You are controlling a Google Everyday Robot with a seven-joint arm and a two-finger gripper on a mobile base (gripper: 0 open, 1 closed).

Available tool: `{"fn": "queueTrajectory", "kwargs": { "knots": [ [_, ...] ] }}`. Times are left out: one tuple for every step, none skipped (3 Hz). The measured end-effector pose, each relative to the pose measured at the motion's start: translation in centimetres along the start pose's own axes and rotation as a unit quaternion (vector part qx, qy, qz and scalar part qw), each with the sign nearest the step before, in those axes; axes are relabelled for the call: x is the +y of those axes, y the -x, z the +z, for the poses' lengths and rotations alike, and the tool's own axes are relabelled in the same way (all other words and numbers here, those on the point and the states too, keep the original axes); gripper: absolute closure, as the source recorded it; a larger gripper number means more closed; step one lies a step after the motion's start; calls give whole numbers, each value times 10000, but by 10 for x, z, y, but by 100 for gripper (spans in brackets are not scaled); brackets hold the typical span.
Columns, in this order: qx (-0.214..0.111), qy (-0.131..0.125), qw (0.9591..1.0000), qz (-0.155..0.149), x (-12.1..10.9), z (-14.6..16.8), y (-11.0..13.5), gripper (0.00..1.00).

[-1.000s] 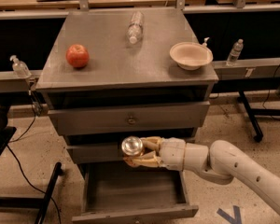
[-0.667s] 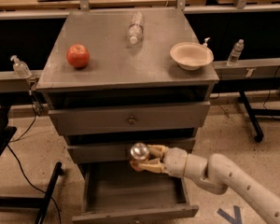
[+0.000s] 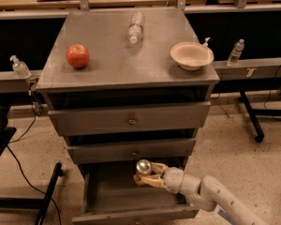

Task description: Place orange can into bottom drawer

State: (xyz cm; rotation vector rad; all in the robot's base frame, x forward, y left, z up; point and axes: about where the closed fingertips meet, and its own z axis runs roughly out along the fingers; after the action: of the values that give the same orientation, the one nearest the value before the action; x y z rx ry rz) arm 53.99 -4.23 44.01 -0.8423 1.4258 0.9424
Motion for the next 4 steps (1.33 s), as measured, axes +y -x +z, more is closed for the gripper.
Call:
{"fn": "queueTrajectory", "kwargs": {
  "knots": [
    [441,-199,9979,429,-4,1,-81,100],
    [943,-422,9923,677,-11,5,-134,100],
    [1210,-812,9846,966,-15,5,-172,100],
    [1183,-1209,9796,1084,-23,1,-183,85]
  ]
}}
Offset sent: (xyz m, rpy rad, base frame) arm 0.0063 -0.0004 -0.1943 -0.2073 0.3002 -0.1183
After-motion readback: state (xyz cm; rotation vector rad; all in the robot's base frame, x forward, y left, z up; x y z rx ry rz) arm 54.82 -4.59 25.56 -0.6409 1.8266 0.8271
